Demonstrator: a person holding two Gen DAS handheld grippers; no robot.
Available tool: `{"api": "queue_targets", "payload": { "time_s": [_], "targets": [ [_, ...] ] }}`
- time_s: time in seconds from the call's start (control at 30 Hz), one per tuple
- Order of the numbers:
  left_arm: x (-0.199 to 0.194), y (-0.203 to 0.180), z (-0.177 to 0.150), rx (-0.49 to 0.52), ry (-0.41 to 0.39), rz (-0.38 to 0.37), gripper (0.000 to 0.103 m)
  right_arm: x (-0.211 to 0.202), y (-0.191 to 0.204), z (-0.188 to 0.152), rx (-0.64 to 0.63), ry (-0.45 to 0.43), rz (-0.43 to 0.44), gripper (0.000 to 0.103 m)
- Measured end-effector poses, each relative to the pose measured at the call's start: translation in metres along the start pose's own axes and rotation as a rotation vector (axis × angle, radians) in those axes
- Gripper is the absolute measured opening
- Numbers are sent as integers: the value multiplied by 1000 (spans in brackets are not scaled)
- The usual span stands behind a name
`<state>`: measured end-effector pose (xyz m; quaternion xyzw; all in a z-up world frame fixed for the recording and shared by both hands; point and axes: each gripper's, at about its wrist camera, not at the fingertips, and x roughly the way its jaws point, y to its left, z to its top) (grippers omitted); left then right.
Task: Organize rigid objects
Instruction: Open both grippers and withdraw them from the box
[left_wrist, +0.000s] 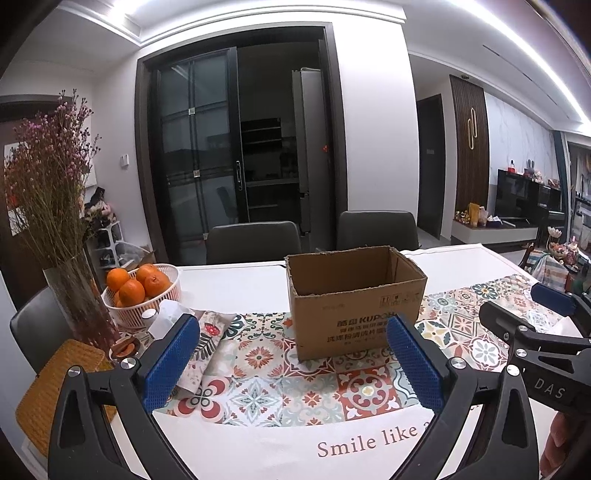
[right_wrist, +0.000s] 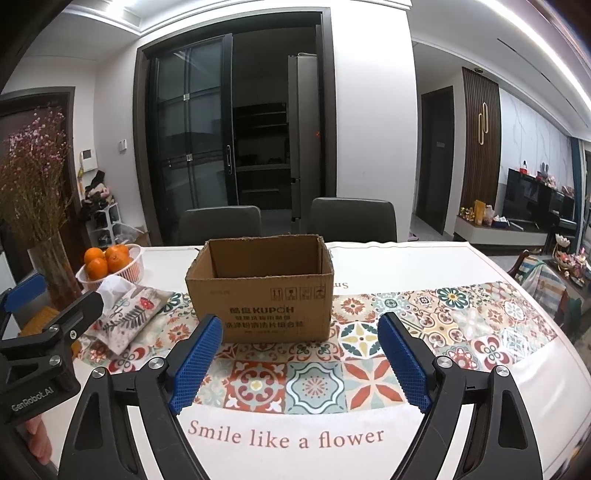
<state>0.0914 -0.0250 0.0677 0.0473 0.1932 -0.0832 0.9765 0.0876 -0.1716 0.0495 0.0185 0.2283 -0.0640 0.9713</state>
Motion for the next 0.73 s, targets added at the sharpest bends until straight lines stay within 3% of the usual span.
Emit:
{"api": "queue_targets", "payload": {
  "time_s": [0.73],
  "targets": [
    [-9, 1, -1, -1, -13, 18, 103, -4, 0, -3, -2, -1, 7, 87]
  ]
}}
